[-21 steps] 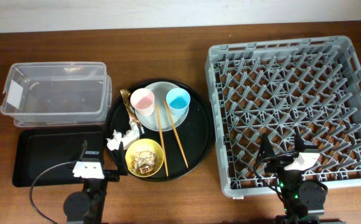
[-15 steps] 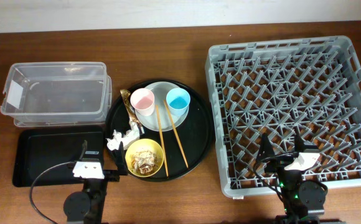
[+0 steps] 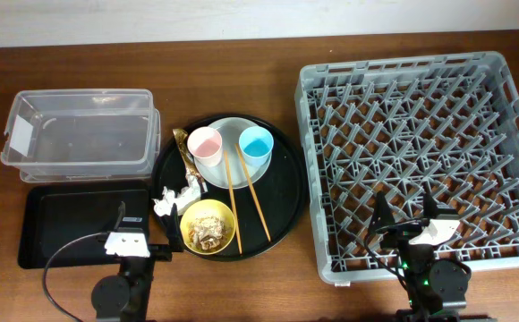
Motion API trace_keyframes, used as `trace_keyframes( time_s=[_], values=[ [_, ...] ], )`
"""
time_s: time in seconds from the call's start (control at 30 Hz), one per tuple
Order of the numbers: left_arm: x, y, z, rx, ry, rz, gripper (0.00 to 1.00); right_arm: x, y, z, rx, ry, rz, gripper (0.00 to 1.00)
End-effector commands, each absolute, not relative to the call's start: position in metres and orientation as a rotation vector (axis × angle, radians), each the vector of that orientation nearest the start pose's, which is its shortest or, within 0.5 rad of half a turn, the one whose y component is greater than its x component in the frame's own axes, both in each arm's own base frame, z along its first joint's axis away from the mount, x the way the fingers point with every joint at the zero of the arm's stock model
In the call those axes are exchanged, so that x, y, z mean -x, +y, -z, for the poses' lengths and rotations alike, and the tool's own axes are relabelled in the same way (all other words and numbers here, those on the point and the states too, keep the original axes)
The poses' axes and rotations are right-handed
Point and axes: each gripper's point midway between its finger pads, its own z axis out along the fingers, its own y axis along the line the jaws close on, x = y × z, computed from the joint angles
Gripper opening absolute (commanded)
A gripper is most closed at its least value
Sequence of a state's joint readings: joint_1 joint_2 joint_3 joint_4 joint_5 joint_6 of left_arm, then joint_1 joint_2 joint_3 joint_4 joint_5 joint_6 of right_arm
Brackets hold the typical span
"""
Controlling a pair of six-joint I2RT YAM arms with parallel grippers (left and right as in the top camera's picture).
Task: Sort waste into correct bins and load items into the dishwasher rack
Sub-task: 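Reach the left gripper to the white tissue and grasp it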
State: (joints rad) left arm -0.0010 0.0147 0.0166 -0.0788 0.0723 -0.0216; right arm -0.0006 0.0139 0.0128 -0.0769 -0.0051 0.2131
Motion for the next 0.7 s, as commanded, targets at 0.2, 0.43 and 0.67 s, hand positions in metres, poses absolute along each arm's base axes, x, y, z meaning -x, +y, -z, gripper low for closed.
trace_keyframes(
  time_s=[0.2, 0.43, 0.67],
  values=[
    [-0.2453, -0.017, -0.1581, -0.069, 1.643, 0.083, 0.99, -0.2461, -0.0015, -0.1559, -0.183, 1.641, -0.162, 0.98],
    [-0.2453, -0.017, -0.158, -0.069, 1.644, 0.083, 0.99, -0.2461, -0.0015, -0.1559, -0.183, 1.641, -0.162, 0.98],
    [-0.2453, -0.0176, -0.1597, -0.071, 1.637, 0.087, 0.99, -0.2461, -0.0014, -0.1559, -0.183, 1.641, -0.162, 0.98]
  ],
)
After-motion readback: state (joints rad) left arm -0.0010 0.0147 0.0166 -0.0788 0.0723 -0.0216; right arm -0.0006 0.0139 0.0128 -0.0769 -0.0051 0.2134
